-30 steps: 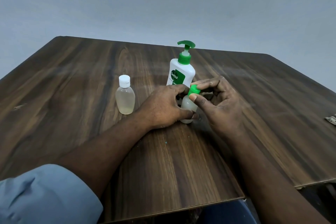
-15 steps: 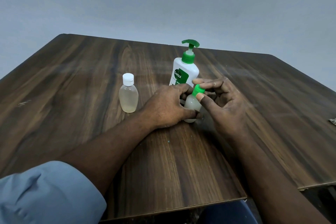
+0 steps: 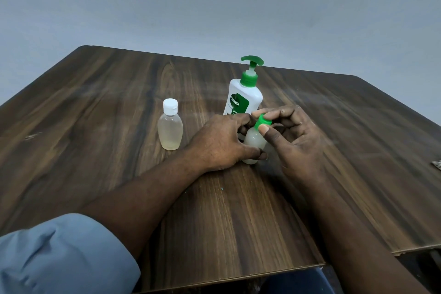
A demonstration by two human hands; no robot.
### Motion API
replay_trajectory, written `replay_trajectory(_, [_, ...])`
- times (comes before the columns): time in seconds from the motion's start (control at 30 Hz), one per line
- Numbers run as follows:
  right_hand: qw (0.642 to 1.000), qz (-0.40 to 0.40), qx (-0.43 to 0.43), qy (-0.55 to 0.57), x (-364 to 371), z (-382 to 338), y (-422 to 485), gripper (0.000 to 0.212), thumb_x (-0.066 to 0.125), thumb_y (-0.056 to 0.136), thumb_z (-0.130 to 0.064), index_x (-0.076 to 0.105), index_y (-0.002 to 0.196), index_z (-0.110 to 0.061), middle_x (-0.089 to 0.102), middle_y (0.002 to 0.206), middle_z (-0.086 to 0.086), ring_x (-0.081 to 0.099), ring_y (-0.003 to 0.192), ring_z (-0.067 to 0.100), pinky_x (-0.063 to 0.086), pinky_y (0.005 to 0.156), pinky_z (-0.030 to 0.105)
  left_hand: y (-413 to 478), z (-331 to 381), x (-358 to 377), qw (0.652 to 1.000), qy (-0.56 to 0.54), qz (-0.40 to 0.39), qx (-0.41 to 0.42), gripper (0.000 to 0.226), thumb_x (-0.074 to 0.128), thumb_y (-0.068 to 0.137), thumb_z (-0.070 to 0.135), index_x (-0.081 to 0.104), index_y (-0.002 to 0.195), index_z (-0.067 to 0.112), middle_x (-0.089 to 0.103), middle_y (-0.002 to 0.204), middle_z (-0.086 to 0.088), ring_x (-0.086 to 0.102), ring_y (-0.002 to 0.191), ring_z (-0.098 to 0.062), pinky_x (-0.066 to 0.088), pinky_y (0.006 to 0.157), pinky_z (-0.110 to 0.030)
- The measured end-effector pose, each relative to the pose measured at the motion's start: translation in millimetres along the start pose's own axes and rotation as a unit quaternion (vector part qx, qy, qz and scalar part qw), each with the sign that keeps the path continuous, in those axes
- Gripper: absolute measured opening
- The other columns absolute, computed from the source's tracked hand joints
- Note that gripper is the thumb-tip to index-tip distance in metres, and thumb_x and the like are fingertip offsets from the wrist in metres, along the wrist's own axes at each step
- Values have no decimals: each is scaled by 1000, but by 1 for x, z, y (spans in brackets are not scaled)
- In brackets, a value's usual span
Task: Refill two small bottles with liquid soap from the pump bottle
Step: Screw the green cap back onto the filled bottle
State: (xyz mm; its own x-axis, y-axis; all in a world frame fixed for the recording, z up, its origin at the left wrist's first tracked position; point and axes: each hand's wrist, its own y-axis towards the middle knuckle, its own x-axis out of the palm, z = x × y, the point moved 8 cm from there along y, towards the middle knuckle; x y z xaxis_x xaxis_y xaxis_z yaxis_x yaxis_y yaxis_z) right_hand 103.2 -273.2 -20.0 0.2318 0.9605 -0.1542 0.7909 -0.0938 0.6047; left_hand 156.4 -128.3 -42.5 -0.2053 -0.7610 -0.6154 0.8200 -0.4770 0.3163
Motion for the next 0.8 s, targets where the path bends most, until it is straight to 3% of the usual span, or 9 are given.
replay_trajectory(0.23, [1000, -18, 2, -20, 2, 1, 0, 25, 70, 94, -5, 70, 114, -20, 76, 122, 6, 71, 117, 29, 56, 99, 62, 0, 1, -1, 1000, -1, 2, 8, 44, 92, 69, 51, 61, 99, 43, 72, 94, 13, 67, 81, 0, 55, 71, -25])
replay_trajectory(0.4, [996, 42, 2, -74, -3, -2, -1, 28, 86, 82, -18, 72, 102, -32, 75, 105, -6, 72, 95, 20, 60, 85, 50, 0, 3, 0, 1000, 10, 6, 14, 47, 84, 60, 63, 57, 94, 45, 71, 91, 14, 67, 82, -2, 61, 73, -38])
replay_trajectory(0.47, [996, 48, 11, -78, -3, -1, -2, 27, 87, 80, -24, 71, 102, -28, 74, 105, -6, 72, 96, 20, 60, 84, 49, 0, 3, 0, 1000, 6, 9, 14, 50, 73, 54, 72, 56, 94, 47, 71, 91, 15, 68, 82, -1, 61, 73, -38])
replay_trajectory(0.53, [997, 38, 4, -71, -4, -2, -2, 25, 85, 83, -19, 70, 104, -19, 75, 110, -3, 72, 104, 21, 60, 89, 51, 0, 4, 1, 1000, 3, 8, 16, 55, 70, 52, 75, 57, 96, 46, 71, 93, 15, 68, 83, 0, 61, 74, -36])
replay_trajectory(0.63, [999, 7, -11, -40, -2, -6, -3, 20, 74, 90, -5, 70, 105, -16, 77, 118, 4, 71, 117, 25, 58, 97, 55, 0, 0, 2, 1000, -6, 11, 14, 57, 88, 60, 66, 64, 105, 41, 71, 95, 16, 67, 84, 1, 60, 76, -35])
replay_trajectory(0.8, [999, 32, 22, -35, -6, 0, -3, 19, 81, 88, -3, 72, 102, -13, 79, 109, 0, 75, 106, 22, 60, 93, 52, 1, -1, 5, 1000, -10, 4, 28, 57, 83, 63, 67, 62, 108, 40, 69, 100, 16, 66, 88, 3, 55, 72, -27])
